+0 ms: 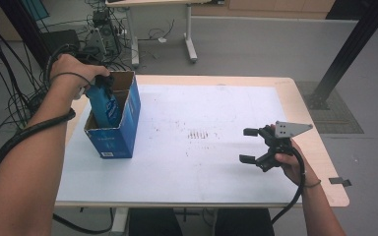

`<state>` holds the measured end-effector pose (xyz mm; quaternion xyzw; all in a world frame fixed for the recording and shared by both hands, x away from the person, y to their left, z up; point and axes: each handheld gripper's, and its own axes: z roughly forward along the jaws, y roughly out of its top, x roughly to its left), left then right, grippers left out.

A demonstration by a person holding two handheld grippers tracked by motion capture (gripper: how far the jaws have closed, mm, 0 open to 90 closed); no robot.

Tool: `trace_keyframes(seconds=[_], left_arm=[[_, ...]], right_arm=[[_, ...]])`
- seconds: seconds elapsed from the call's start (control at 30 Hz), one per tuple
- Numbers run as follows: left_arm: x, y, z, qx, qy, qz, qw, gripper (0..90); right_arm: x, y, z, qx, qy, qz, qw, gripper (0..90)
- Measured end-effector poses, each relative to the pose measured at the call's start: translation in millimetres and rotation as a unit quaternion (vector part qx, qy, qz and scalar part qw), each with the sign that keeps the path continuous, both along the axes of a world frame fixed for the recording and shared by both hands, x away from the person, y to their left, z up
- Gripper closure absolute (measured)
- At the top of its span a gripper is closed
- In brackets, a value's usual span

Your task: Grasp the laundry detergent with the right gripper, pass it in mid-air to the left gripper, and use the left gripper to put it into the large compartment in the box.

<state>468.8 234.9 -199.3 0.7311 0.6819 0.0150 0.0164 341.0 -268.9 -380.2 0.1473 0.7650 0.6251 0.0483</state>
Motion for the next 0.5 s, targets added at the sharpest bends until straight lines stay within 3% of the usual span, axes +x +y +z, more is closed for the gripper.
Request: trace_keyframes(seconds=[0.5], left_arm=[[2.3, -0.8, -29.4, -0.007, 0.014, 0.000, 0.9999, 37.6]], right_arm=[[0.4, 3.1, -0.5, -0.003, 0.001, 0.003, 1.0000, 1.0]])
